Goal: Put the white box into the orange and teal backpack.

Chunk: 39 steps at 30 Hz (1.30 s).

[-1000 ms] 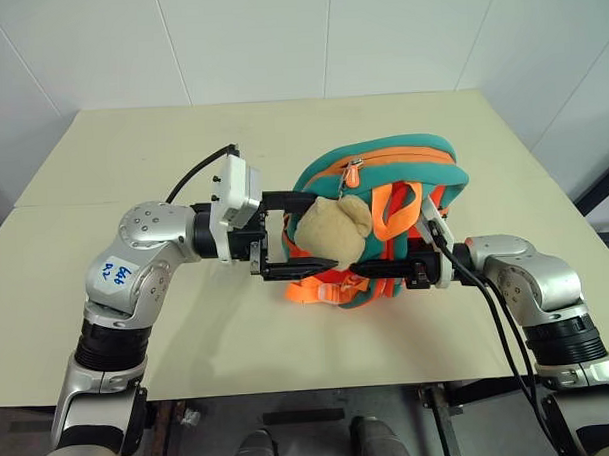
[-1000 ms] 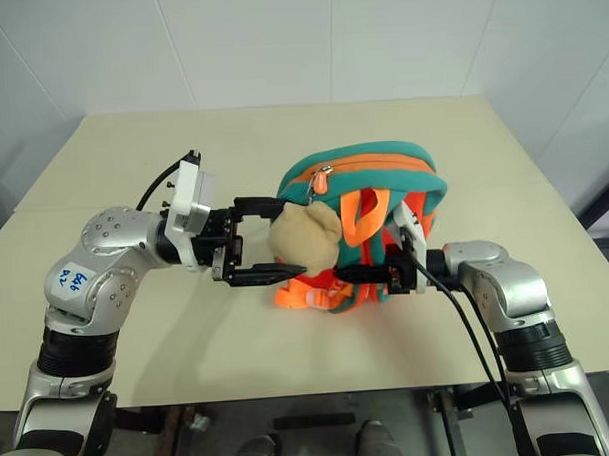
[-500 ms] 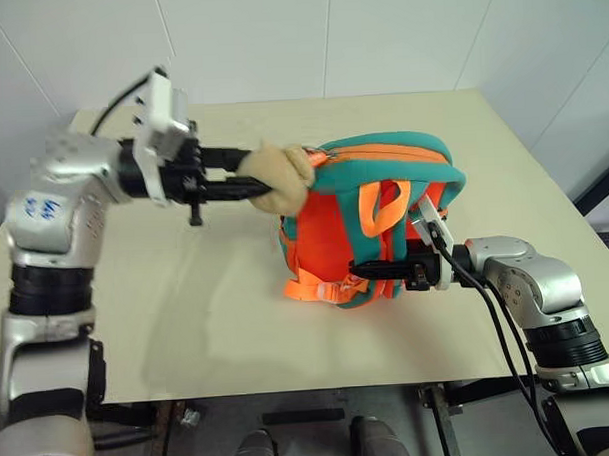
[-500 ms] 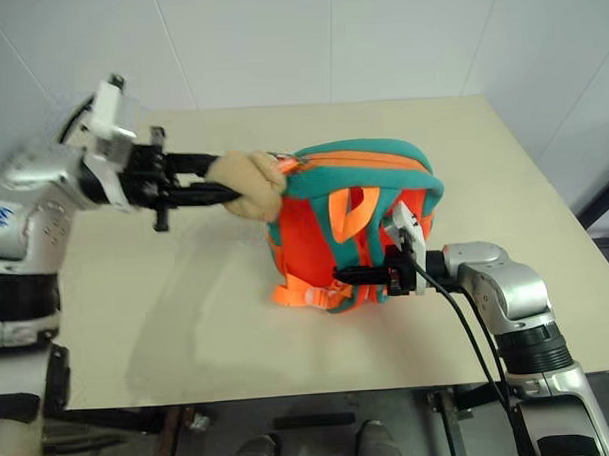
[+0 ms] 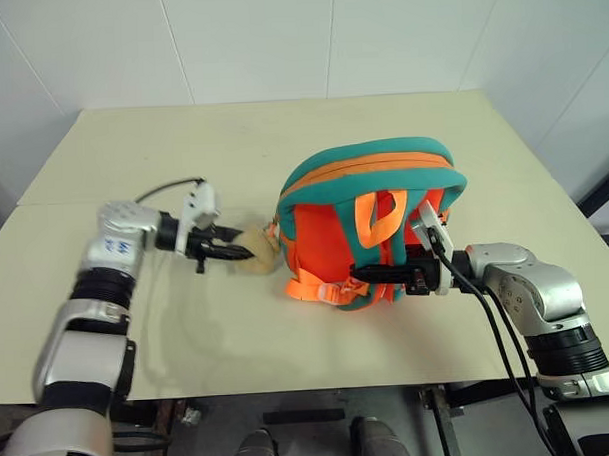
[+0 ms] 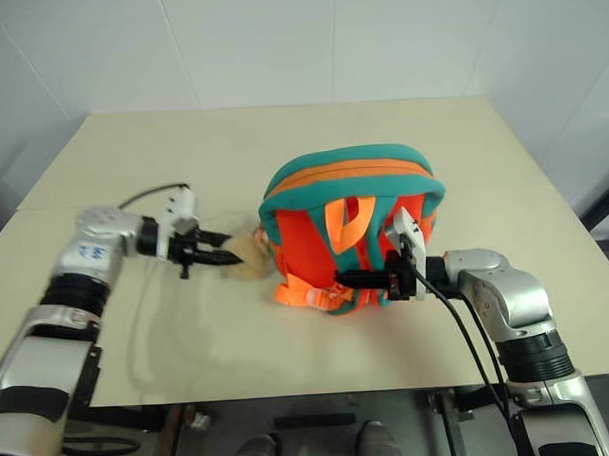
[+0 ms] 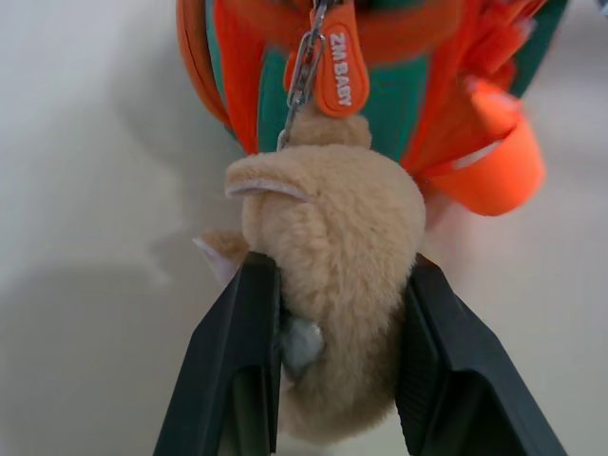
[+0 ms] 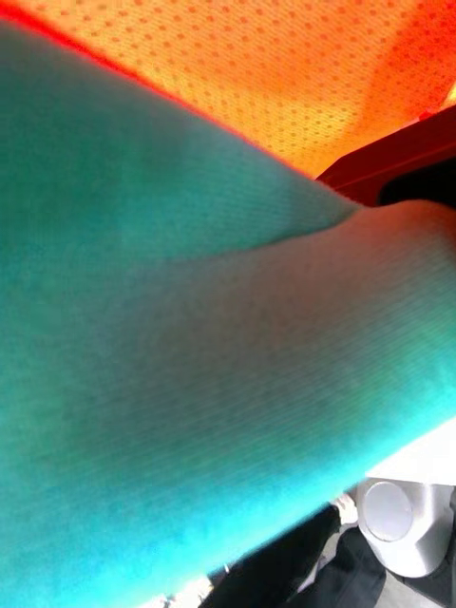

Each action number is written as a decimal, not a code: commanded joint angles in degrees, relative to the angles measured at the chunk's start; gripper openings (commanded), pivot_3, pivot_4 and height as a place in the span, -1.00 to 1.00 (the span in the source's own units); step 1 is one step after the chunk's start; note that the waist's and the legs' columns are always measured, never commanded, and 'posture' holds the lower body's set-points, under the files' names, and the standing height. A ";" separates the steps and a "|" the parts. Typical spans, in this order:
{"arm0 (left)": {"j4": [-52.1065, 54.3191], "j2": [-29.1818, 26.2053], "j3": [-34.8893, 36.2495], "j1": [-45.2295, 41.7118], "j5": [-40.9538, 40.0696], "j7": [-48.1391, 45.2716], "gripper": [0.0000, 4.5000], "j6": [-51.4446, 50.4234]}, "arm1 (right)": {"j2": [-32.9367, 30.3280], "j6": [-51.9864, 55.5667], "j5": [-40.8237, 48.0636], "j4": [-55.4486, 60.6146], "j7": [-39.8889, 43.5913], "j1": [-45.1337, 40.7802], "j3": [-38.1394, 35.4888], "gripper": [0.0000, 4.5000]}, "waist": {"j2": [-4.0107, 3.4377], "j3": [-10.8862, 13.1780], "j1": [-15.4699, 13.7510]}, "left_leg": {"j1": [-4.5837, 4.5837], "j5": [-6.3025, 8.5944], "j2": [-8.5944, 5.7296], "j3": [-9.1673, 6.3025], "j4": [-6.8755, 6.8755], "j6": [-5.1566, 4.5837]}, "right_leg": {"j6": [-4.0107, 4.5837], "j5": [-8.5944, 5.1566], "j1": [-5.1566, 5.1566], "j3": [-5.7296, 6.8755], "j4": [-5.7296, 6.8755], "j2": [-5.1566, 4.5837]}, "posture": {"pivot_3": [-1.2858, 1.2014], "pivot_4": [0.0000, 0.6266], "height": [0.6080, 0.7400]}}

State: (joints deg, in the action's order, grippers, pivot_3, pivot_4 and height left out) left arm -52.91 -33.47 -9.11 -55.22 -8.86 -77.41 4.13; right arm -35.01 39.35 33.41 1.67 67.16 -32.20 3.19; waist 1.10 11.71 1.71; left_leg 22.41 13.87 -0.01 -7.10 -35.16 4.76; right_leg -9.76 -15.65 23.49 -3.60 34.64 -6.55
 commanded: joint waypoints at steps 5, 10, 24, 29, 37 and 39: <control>5.01 4.86 1.98 8.53 0.52 3.55 -0.35 2.71 | 1.35 -1.10 0.85 3.94 -4.22 1.95 -2.69 -0.97 | -0.08 -0.10 -0.92 | -0.17 -0.03 -0.04 -0.04 -0.03 -0.03 | -0.01 0.01 -0.20 0.00 0.07 -0.03 | 0.03 -0.52 1.00; 22.89 0.98 5.84 15.78 -4.48 4.29 -0.27 -9.02 | 1.32 -1.28 4.48 9.56 -7.01 4.93 -7.52 -0.54 | -0.08 -0.11 -1.22 | -0.20 -0.06 -0.04 -0.06 -0.04 -0.01 | 0.00 0.07 -0.23 0.00 0.07 -0.02 | 0.03 -0.52 1.00; 59.20 -7.54 19.51 43.36 -15.01 14.42 1.00 -26.08 | -7.15 -2.74 8.67 17.64 -11.43 21.66 -25.90 0.98 | -0.06 -0.08 -0.30 | -0.11 0.00 0.03 -0.01 0.07 -0.07 | 0.29 -0.13 -0.11 0.00 -0.11 -0.01 | 0.03 -0.52 1.00; 60.92 -8.82 21.16 44.46 -15.73 15.82 1.00 -25.71 | -10.31 -12.17 1.77 10.15 -8.58 24.33 -27.62 0.98 | -0.05 -0.09 -0.18 | -0.19 -0.06 0.02 0.07 0.04 -0.14 | 1.04 -0.29 -0.43 0.00 -0.59 -0.03 | 0.03 -0.52 1.00; 60.58 -8.47 19.66 40.70 -15.27 16.40 1.00 -24.05 | -13.50 -24.00 -6.66 0.84 -5.10 21.72 -23.30 0.98 | -0.07 -0.08 -0.07 | -0.25 -0.05 0.07 0.08 0.08 -0.14 | 1.02 -0.22 -0.55 0.00 -0.76 0.00 | 0.03 -0.52 1.00; 59.51 -8.40 19.15 39.34 -15.03 15.98 1.00 -23.04 | -14.06 -24.11 -6.97 1.31 -4.18 23.03 -22.96 0.98 | -0.07 -0.08 -0.13 | -0.24 -0.05 0.05 0.09 0.07 -0.14 | 1.00 -0.22 -0.55 0.00 -0.76 -0.02 | 0.03 -0.52 1.00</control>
State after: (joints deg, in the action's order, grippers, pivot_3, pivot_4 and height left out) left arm 6.21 -41.60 10.05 -15.19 -23.45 -61.26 -20.39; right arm -47.67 16.36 26.40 2.00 61.89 -9.73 -19.10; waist 1.03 11.63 1.58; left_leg 22.18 13.82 0.03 -7.01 -35.08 4.63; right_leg -8.78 -15.86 22.94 -3.60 33.87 -6.57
